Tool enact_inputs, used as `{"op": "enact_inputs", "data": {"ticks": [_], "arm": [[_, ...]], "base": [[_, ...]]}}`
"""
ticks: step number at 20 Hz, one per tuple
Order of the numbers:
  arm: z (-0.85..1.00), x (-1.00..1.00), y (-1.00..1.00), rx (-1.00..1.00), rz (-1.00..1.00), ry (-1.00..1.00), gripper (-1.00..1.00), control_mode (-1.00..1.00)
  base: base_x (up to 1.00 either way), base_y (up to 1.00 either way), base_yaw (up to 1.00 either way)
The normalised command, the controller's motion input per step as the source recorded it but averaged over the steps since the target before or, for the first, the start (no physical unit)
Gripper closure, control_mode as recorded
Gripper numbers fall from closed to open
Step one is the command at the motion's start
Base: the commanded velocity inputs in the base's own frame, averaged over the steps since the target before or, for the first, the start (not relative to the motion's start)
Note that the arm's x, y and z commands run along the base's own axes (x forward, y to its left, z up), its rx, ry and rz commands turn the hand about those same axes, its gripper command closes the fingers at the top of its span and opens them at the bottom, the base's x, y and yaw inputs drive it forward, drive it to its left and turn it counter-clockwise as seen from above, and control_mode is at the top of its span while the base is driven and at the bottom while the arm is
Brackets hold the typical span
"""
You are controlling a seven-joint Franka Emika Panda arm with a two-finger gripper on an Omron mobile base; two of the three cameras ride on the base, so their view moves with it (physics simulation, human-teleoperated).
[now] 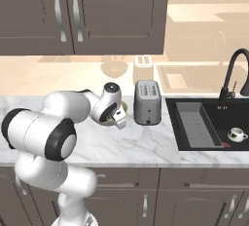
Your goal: Pick the mug and place it in the sink. Pick the bowl and place it in the open cabinet and then close the cabinet.
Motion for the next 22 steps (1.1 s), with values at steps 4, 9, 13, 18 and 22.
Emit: {"op": "enact_inputs", "data": {"ticks": [4, 9, 13, 18, 22], "arm": [[-0.22, 0.20, 0.00, 0.00, 0.00, 0.00, -1.00, -1.00], [-0.17, 0.15, 0.00, 0.00, 0.00, 0.00, -1.00, -1.00], [-0.21, 0.02, 0.00, 0.00, 0.00, 0.00, -1.00, -1.00], [-0.26, 0.02, 0.05, 0.00, 0.00, 0.00, 1.00, -1.00], [-0.14, 0.00, 0.02, 0.00, 0.00, 0.00, 1.00, -1.00]], "base": [[0.00, 0.00, 0.00], [0.00, 0.00, 0.00], [0.00, 0.00, 0.00], [0.00, 0.00, 0.00], [0.00, 0.00, 0.00]]}}
